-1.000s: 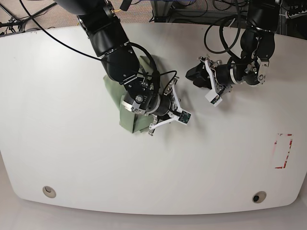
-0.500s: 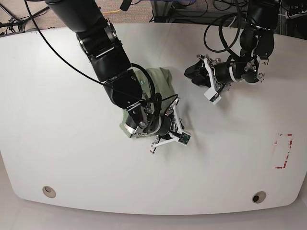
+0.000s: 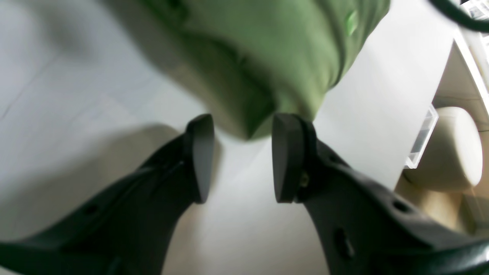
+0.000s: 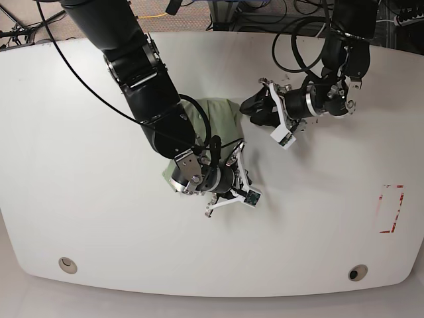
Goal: Fold the T-shirt properly
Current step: 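Press the folded bundle flat with the right gripper, left gripper assisting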
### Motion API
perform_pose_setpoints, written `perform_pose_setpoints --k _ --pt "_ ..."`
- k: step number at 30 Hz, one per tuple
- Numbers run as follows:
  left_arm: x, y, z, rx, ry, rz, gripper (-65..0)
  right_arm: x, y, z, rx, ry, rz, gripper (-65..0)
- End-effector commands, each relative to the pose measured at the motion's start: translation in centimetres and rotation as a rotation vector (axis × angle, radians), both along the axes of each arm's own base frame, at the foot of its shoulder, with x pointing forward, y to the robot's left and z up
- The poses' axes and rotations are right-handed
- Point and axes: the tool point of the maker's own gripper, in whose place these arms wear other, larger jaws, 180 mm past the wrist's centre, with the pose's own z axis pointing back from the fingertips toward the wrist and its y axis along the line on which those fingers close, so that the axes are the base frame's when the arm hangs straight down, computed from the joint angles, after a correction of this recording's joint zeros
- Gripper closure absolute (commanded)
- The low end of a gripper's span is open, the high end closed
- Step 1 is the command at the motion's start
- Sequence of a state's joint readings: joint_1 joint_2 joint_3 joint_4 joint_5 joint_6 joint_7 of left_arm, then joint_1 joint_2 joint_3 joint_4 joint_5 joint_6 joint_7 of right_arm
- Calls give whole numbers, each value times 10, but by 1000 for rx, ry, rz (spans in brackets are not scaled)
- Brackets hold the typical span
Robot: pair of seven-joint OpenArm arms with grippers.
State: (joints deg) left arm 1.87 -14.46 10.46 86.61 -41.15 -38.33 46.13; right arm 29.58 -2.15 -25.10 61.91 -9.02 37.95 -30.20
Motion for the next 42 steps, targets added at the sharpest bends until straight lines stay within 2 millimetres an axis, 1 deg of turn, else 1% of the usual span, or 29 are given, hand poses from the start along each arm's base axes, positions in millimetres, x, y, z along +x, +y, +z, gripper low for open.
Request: perform_pose_setpoints --k 1,2,4,6,7,9,12,15,17,19,20,21,22,23,25,28,34,37,39,40,42 --pt "14 -21 23 -64 -65 -25 -239 13 9 26 43 -58 8 -16" --pt "15 -28 23 -73 -61 -34 -239 13 10 26 44 -58 9 -16" --pt "15 -34 17 -63 -51 -43 -239 13 11 27 46 -60 10 -16" --pt "13 -44 4 -45 -28 -47 -239 15 12 36 54 -87 14 -16" --pt "13 -49 1 -43 -24 -48 -239 15 12 41 58 -100 16 -16" --pt "15 -57 0 -45 -27 -50 -239 17 12 47 64 -116 14 -16" --pt "15 -65 0 -49 -29 -53 -239 22 5 55 59 -125 -10 -16" --pt "13 -66 -9 -38 -5 -53 -239 22 5 57 54 -129 -10 -16" --pt "9 -66 -22 -28 35 -49 -239 22 5 58 55 -130 -11 -16" --pt "7 -64 -28 -23 56 -47 -239 23 5 60 57 -135 -12 -16" --pt "6 -64 -30 -22 63 -46 -239 24 5 65 61 -149 -11 -16" --pt "4 -65 -31 -20 61 -60 -239 24 8 75 74 -175 -6 -16" --pt "0 -66 -32 -17 63 -75 -239 22 8 78 79 -184 -5 -16" --pt "-2 -69 -33 -15 65 -88 -239 21 8 79 83 -191 -3 -16" --pt "-6 -63 -36 5 68 -102 -239 21 9 82 86 -200 -2 -16" --pt "-12 -64 -40 21 75 -127 -239 22 9 85 84 -208 -1 -16" --pt "-13 -63 -41 24 77 -130 -239 22 9 86 90 -210 0 -21" --pt "-9 -63 -32 23 43 -135 -239 21 9 88 91 -214 0 -21" --pt "-5 -56 -26 38 12 -138 -239 21 10 96 101 -238 0 -24" --pt "-3 -57 -19 37 -12 -143 -239 20 10 100 106 -250 2 -41" --pt "1 -58 -8 32 -48 -148 -239 18 4 101 105 -263 -6 -100"
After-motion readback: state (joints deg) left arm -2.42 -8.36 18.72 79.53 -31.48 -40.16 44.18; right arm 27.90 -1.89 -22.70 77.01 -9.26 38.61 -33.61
